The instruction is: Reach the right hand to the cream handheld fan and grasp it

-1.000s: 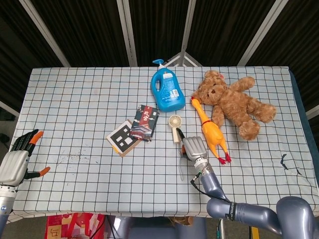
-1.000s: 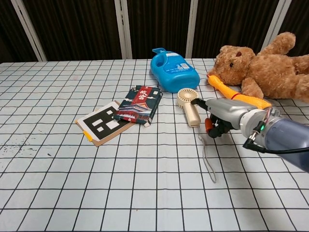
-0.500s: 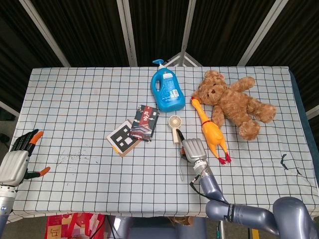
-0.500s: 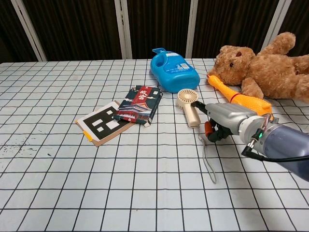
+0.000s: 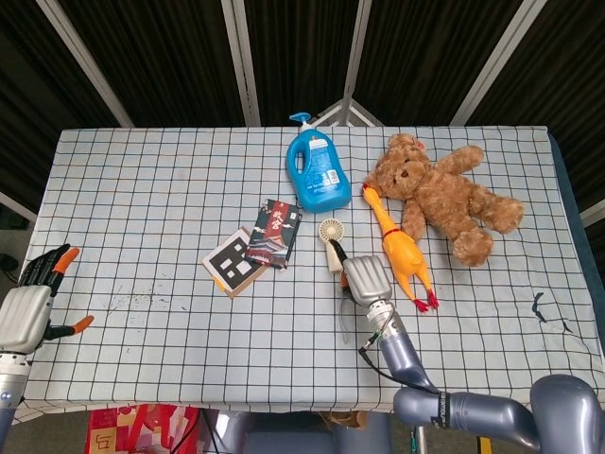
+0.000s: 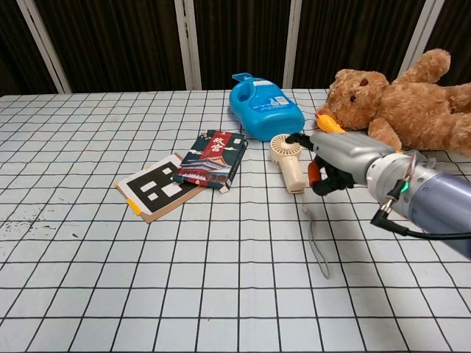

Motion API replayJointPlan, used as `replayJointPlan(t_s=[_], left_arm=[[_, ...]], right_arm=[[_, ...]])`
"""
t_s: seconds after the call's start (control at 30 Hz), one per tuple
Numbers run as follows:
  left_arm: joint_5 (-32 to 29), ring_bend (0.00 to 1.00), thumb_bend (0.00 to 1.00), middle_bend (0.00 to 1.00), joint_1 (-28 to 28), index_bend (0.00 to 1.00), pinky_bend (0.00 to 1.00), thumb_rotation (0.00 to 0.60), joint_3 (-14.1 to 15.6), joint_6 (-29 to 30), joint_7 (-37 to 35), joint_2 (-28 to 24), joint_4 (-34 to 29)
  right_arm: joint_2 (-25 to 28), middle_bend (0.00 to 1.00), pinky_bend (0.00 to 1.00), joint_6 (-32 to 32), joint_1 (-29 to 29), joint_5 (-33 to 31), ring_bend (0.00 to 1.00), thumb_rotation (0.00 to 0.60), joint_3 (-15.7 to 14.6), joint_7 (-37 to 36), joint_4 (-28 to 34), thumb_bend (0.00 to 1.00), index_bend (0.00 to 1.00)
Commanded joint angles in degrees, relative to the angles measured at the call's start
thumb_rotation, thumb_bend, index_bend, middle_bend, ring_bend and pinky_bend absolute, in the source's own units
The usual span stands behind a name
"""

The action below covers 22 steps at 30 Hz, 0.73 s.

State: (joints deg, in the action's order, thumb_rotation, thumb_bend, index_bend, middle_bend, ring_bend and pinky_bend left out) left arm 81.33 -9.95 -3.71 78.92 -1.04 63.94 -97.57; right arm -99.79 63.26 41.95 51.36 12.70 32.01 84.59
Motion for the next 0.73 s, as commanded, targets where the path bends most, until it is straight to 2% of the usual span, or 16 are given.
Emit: replayJointPlan(t_s=[0.03,0.1,0.2,0.33,0.37,0.43,0.53,0.6,0.73], left_arm=[[-0.1,0.0,0.09,0.0,0.1,0.0,0.0,0.6,0.0,0.2,0.2,0.1,0.1],[0.0,0.0,0.09,0.0,0.2,0.0,0.0,0.6,-0.1,0.5,0.3,0.1,0.1],[0.2,0.0,0.09,0.0,0.5,0.0,0.0,0.6,0.1,0.9,0.3,0.2,-0.1],[0.5,0.0,0.09,0.0,0.7,0.0,0.0,0.6,0.2,1.4,0.7,0.1,-0.2],[0.6,0.0,0.09,0.0,0.8,0.0,0.0,0.6,0.2,1.5,0.8,0.2,-0.1],[1.4,0.0,0.09,0.0,1.0,0.0,0.0,0.6,0.3,2.3,1.2,0.3,0.1],[2.6,0.0,0.09,0.0,1.4,0.0,0.0,0.6,0.6,3.7,1.6,0.9,0.8],[3.3,0.0,0.09,0.0,1.7,0.0,0.0,0.6,0.9,4.3,2.3,1.3,1.2],[3.9,0.0,0.09,0.0,1.9,0.0,0.0,0.6,1.2,5.0,4.5,1.9,1.8]], right_arm=[[4.0,0.57,0.57,3.7,-2.0,4.0,0.61,0.6,-0.7,-0.7,4.9,0.82,0.0],[7.1,0.52,0.52,5.6,-3.5,6.4,0.56,0.6,-1.9,-0.8,8.3,0.78,0.0],[12.5,0.41,0.39,8.6,-6.5,10.3,0.43,0.6,-4.6,-1.4,13.5,0.71,0.0],[19.6,0.23,0.18,12.1,-10.7,14.9,0.19,0.6,-8.5,-2.7,18.6,0.6,0.0],[20.6,0.2,0.15,12.7,-11.3,15.5,0.15,0.6,-9.2,-2.9,19.1,0.58,0.0],[25.2,0.1,0.08,15.7,-14.7,18.1,0.05,0.6,-12.3,-3.9,20.9,0.52,0.0],[30.4,0.0,0.02,19.4,-19.2,22.4,0.0,0.6,-16.4,-6.9,21.0,0.45,0.0],[32.8,0.0,0.01,21.8,-21.8,25.0,0.0,0.6,-18.6,-8.3,19.6,0.43,0.0],[34.5,0.0,0.0,26.0,-25.6,29.2,0.0,0.6,-21.0,-10.7,15.6,0.42,0.0]])
